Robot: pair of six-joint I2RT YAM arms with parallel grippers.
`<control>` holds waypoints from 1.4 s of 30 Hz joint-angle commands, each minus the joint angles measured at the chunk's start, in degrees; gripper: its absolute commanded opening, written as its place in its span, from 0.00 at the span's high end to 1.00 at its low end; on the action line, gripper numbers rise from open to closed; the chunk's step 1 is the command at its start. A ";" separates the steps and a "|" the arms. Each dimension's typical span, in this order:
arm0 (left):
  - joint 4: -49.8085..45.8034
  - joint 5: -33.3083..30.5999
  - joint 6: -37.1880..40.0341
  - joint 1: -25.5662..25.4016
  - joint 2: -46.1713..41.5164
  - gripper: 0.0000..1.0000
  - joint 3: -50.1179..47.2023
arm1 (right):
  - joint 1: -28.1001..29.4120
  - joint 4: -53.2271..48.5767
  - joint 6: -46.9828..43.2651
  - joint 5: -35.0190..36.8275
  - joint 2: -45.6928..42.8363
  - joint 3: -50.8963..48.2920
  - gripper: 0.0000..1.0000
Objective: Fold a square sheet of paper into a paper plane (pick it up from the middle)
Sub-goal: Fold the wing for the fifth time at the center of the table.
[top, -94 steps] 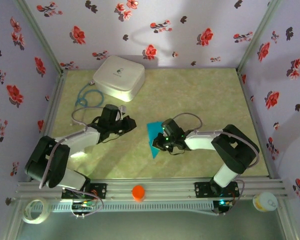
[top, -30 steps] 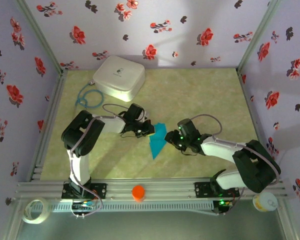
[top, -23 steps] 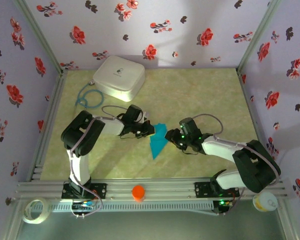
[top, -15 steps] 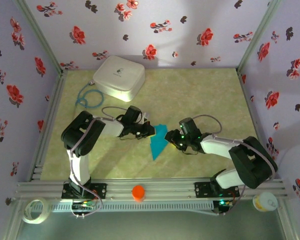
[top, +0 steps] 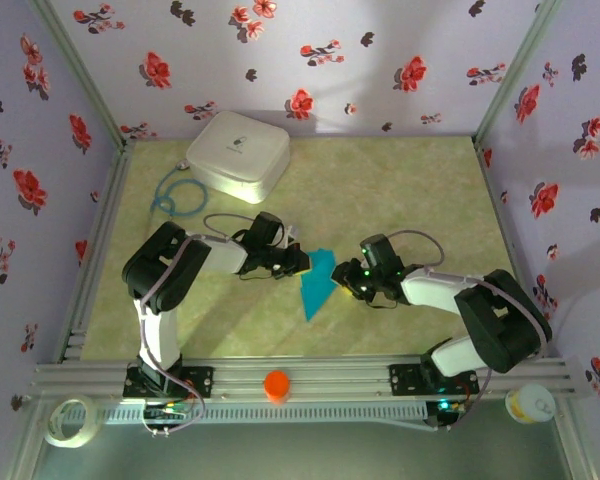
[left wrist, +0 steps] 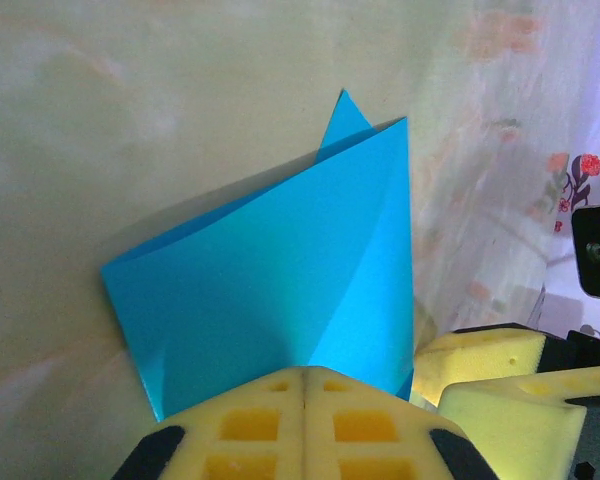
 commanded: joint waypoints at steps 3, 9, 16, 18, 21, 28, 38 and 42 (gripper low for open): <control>-2.10 0.10 -0.76 -0.04 0.26 1.00 -1.66 | 0.25 3.85 -0.24 -0.82 0.75 1.63 0.64; -2.01 0.04 -0.87 -0.04 -0.02 1.00 -1.67 | -0.18 2.26 -0.81 0.18 -0.15 1.46 0.63; -1.93 0.08 -0.83 -0.01 -0.27 1.00 -1.69 | -0.80 6.20 -1.79 -3.25 0.21 1.80 0.63; -1.84 0.11 -0.86 -0.03 -0.27 1.00 -1.76 | -1.36 6.72 -3.25 -4.86 0.55 2.06 0.63; -1.84 0.06 -0.97 0.01 -0.34 1.00 -1.82 | -2.67 8.27 -4.64 -7.28 1.11 2.07 0.64; -1.58 0.03 -1.20 0.04 -0.47 1.00 -1.67 | -4.76 9.78 -7.72 -13.08 3.38 3.67 0.64; -1.45 0.00 -1.48 0.05 -1.19 1.00 -1.50 | -6.58 5.47 -12.69 -16.84 7.09 7.24 0.65; -1.32 -0.06 -1.51 0.23 -1.37 1.00 -1.50 | -7.29 5.17 -13.42 -17.68 8.58 7.86 0.65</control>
